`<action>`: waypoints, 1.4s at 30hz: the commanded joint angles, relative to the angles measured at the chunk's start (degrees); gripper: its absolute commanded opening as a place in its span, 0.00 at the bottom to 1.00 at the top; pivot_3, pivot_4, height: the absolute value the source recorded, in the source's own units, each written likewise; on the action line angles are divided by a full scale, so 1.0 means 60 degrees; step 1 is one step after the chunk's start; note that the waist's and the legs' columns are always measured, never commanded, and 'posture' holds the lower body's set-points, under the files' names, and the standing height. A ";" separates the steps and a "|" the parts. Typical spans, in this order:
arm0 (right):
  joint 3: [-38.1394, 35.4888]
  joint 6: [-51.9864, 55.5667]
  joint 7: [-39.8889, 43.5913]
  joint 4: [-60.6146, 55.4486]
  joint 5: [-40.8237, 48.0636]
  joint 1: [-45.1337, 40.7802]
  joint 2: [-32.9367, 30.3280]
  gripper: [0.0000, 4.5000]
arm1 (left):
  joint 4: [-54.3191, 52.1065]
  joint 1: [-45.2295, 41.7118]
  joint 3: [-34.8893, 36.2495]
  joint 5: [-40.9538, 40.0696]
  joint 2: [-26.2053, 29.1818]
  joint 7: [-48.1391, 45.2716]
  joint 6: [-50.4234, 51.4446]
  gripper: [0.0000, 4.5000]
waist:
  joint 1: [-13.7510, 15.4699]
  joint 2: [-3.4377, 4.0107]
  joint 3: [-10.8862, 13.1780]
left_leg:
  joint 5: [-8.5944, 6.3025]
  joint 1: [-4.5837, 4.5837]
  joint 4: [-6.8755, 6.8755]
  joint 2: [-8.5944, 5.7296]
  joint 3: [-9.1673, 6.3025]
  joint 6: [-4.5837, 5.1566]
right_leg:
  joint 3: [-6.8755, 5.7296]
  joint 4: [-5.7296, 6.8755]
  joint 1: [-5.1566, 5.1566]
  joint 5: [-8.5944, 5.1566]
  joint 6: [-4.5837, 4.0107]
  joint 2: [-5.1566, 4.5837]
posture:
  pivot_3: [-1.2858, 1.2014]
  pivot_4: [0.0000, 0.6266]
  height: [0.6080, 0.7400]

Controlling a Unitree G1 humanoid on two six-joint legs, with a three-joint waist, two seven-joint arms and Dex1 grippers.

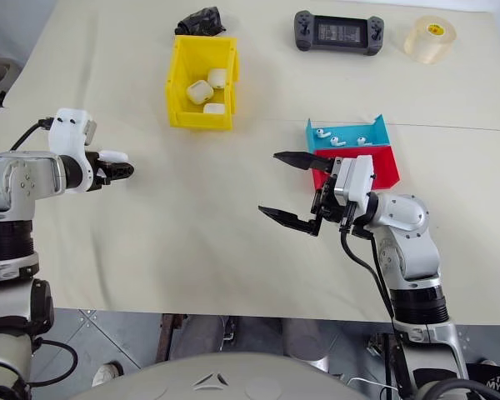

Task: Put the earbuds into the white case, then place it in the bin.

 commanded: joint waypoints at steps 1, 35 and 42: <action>-0.0009 -0.0237 -0.0012 -0.0131 0.0063 -0.0103 0.0082 1.00 | -0.0568 0.0589 0.0263 0.0053 0.0268 -0.0116 0.0433 0.63 | -0.0024 0.0000 0.0000 | -0.0001 -0.0001 -0.0003 0.0000 0.0002 0.0001 | 0.0001 -0.0001 -0.0002 0.0000 0.0000 0.0000 | 0.52 0.24 1.00; 0.0119 -0.0262 -0.0113 -0.0006 0.0094 -0.0286 0.0205 1.00 | -0.1787 0.1217 0.0843 0.0140 0.0105 -0.0116 0.1941 0.62 | -0.0085 0.0000 0.0000 | -0.0005 -0.0002 -0.0007 0.0000 0.0001 0.0006 | -0.0001 -0.0006 -0.0003 -0.0001 -0.0001 -0.0001 | 0.52 0.24 1.00; 0.0017 -0.0216 0.0071 0.0109 0.0156 -0.0376 0.0023 1.00 | -0.2786 0.2085 0.1633 -0.0260 0.0405 -0.1061 0.0308 0.62 | -0.0230 0.0006 0.0004 | -0.0006 -0.0002 -0.0018 0.0001 0.0002 0.0006 | 0.0001 -0.0010 -0.0005 -0.0001 -0.0001 -0.0002 | 0.52 0.24 1.00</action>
